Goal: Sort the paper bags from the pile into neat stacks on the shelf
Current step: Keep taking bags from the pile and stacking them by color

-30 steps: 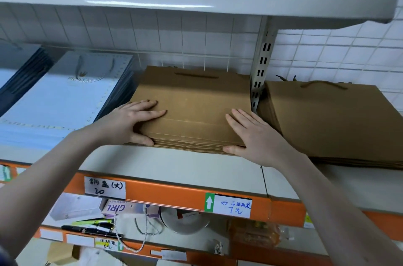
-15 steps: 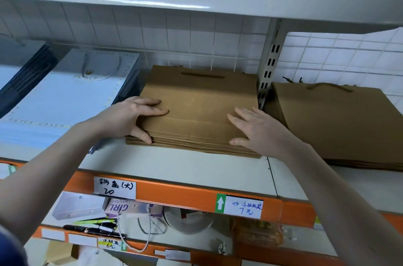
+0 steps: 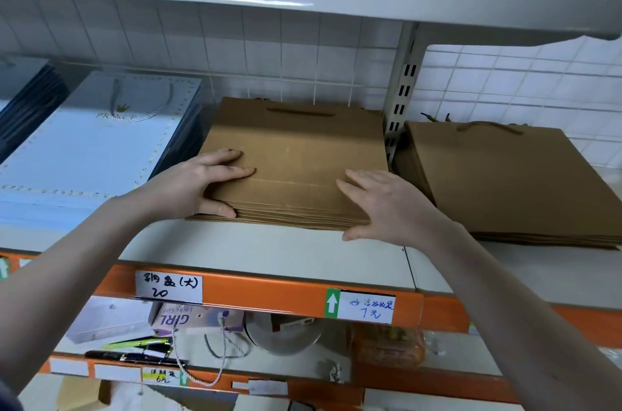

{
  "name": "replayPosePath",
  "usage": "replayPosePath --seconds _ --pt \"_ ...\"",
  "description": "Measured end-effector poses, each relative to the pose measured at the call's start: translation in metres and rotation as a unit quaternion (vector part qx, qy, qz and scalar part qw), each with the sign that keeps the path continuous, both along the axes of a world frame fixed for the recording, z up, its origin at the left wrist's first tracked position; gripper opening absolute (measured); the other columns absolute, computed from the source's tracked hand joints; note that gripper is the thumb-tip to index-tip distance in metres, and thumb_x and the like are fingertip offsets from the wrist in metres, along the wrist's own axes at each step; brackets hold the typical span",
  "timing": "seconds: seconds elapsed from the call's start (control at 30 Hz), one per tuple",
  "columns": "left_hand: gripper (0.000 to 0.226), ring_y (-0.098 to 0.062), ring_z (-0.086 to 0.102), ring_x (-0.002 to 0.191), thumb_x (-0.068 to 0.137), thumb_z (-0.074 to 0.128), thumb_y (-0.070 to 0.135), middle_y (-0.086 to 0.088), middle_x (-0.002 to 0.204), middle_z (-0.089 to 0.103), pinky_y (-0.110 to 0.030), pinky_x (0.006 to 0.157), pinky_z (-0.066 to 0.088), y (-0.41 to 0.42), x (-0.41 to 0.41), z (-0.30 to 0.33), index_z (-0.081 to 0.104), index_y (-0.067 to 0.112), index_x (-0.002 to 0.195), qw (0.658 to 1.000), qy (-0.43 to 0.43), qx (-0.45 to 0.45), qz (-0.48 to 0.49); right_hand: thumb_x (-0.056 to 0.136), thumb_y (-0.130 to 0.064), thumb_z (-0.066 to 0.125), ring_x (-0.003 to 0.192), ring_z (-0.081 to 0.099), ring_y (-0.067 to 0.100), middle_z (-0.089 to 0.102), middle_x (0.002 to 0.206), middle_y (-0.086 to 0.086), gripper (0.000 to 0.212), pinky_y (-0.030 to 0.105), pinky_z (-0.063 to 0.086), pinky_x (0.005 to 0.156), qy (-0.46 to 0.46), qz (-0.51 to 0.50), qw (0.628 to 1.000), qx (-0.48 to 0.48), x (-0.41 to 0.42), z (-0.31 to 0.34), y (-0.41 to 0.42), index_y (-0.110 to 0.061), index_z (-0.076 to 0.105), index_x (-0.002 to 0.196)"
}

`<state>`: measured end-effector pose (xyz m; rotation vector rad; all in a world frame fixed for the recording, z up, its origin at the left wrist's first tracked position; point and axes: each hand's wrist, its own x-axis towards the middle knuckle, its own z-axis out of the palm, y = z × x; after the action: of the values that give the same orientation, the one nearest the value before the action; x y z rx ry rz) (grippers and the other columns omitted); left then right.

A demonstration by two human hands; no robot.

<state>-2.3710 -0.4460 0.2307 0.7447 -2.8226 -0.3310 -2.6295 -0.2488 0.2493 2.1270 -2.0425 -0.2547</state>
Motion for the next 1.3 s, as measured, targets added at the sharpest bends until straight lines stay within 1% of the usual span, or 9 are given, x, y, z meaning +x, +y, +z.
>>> replayPosePath --seconds 0.2,0.33,0.53,0.67,0.83,0.93,1.1,1.23,1.3 --pt "0.085 -0.022 0.023 0.142 0.061 0.064 0.056 -0.003 0.153 0.027 -0.035 0.114 0.022 0.004 -0.001 -0.002 0.037 0.035 0.139 1.0 0.0 -0.014 0.006 0.092 -0.048 0.05 0.144 0.01 0.017 0.012 0.158 0.004 0.075 0.03 0.004 0.116 0.008 0.009 1.0 -0.022 -0.002 -0.005 -0.002 -0.019 0.012 0.151" --pt "0.091 -0.034 0.028 0.139 0.061 0.063 0.06 -0.013 0.151 0.03 -0.046 0.113 0.026 0.011 -0.005 -0.011 0.039 0.026 0.142 0.997 -0.004 -0.078 0.014 0.093 -0.043 0.049 0.145 0.008 0.018 0.01 0.158 0.004 0.073 0.031 0.002 0.116 -0.004 0.005 1.0 -0.023 0.001 -0.01 -0.002 -0.019 0.011 0.151" --pt "0.091 -0.036 0.029 0.138 0.063 0.079 0.049 -0.014 0.15 0.032 -0.046 0.112 0.025 0.013 -0.008 -0.014 0.039 0.025 0.142 0.994 0.003 -0.11 0.022 0.088 -0.063 0.04 0.142 0.017 0.025 0.019 0.155 0.012 0.085 0.038 0.009 0.117 0.018 -0.028 0.998 -0.059 0.02 -0.018 -0.009 -0.011 0.014 0.15" --pt "0.092 -0.036 0.028 0.138 0.063 0.08 0.048 -0.014 0.15 0.031 -0.047 0.111 0.025 0.012 -0.008 -0.015 0.039 0.026 0.142 0.993 0.006 -0.113 0.026 0.091 -0.059 0.04 0.141 0.021 0.027 0.023 0.153 0.013 0.081 0.04 0.011 0.116 0.019 -0.029 0.995 -0.09 0.026 -0.023 -0.015 -0.008 0.017 0.149" --pt "0.089 -0.035 0.029 0.138 0.063 0.081 0.046 -0.014 0.149 0.033 -0.046 0.11 0.025 0.013 -0.008 -0.016 0.041 0.026 0.141 0.993 0.004 -0.118 0.031 0.093 -0.056 0.039 0.142 0.02 0.025 0.025 0.154 0.01 0.073 0.041 0.009 0.117 0.007 -0.012 0.996 -0.086 0.023 -0.025 -0.019 -0.012 0.021 0.148" --pt "0.087 -0.039 0.033 0.135 0.063 0.077 0.049 -0.018 0.147 0.036 -0.048 0.109 0.026 0.016 -0.007 -0.017 0.044 0.023 0.14 0.992 -0.001 -0.124 0.031 0.091 -0.058 0.042 0.143 0.017 0.022 0.022 0.155 0.007 0.076 0.039 0.006 0.117 -0.019 -0.006 0.996 -0.081 0.017 -0.027 -0.019 -0.016 0.02 0.149" --pt "0.084 -0.042 0.035 0.134 0.067 0.06 0.058 -0.022 0.145 0.037 -0.048 0.107 0.024 0.02 -0.007 -0.017 0.042 0.021 0.141 0.989 -0.026 -0.141 0.034 0.083 -0.069 0.043 0.144 0.008 0.019 0.009 0.158 0.004 0.089 0.035 0.003 0.117 -0.041 -0.012 0.998 -0.054 0.005 -0.024 -0.021 -0.023 0.007 0.151" --pt "0.084 -0.035 0.025 0.14 0.072 0.066 0.054 -0.015 0.151 0.029 -0.042 0.112 0.015 0.019 -0.008 -0.013 0.033 0.026 0.145 0.987 -0.038 -0.151 0.045 0.083 -0.069 0.042 0.145 0.006 0.02 0.008 0.158 0.005 0.09 0.036 0.003 0.117 -0.035 -0.011 0.998 -0.05 0.009 -0.022 -0.025 -0.022 0.005 0.151" --pt "0.084 -0.034 0.026 0.14 0.073 0.07 0.05 -0.014 0.151 0.03 -0.04 0.112 0.013 0.02 -0.007 -0.014 0.034 0.026 0.145 0.986 -0.032 -0.158 0.048 0.083 -0.069 0.042 0.145 0.006 0.02 0.007 0.158 0.005 0.091 0.035 0.003 0.117 -0.036 -0.013 0.998 -0.047 0.01 -0.021 -0.026 -0.021 0.005 0.151"
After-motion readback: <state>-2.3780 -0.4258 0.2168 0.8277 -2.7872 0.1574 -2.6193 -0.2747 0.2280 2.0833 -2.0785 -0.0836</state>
